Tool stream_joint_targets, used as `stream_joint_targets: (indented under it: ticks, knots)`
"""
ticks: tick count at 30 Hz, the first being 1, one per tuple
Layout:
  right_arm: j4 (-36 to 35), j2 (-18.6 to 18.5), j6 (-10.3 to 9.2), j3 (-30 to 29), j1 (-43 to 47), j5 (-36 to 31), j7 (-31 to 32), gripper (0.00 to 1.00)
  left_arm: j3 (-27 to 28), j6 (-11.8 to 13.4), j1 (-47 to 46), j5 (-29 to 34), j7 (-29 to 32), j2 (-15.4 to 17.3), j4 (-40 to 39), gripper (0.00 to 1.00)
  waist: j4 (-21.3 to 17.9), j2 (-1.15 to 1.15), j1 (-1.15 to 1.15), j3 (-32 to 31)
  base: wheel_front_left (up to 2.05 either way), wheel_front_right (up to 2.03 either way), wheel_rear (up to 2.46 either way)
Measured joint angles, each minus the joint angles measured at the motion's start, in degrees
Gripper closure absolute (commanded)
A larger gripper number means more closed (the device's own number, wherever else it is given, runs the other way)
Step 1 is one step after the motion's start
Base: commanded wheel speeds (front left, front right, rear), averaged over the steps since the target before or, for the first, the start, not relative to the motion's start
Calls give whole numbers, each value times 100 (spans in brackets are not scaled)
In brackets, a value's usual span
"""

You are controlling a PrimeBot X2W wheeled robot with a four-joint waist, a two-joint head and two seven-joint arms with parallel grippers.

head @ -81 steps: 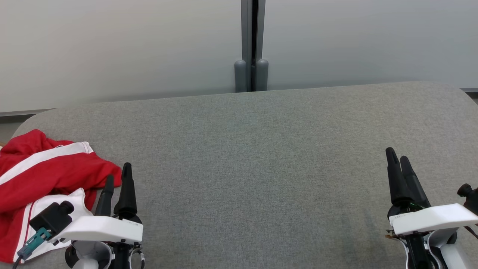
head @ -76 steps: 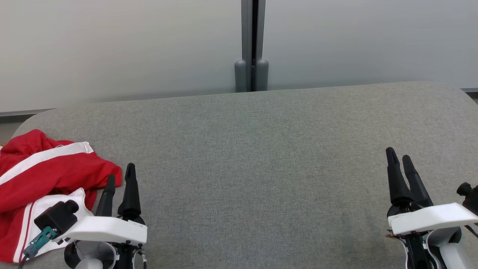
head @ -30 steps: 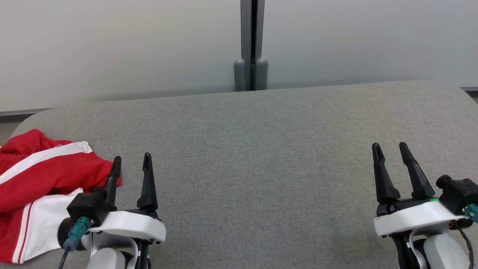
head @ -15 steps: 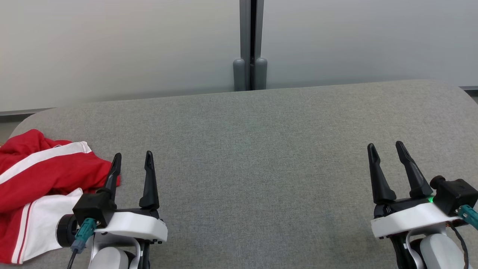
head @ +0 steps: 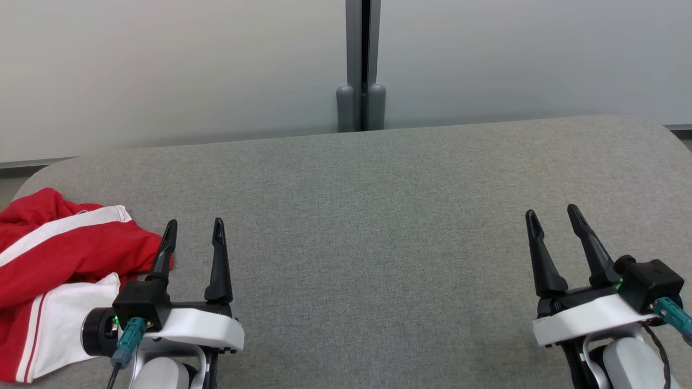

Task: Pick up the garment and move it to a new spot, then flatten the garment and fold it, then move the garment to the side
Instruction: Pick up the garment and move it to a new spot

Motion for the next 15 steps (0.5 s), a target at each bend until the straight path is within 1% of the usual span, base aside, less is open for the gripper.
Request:
stream_joint_targets:
  ticks: [15]
  knots:
    - [79, -4, 0, 14, -3, 88, -1, 0, -9, 20, -2, -71, -9, 1, 90, 0, 7, 0, 0, 5, 0, 0, 0]
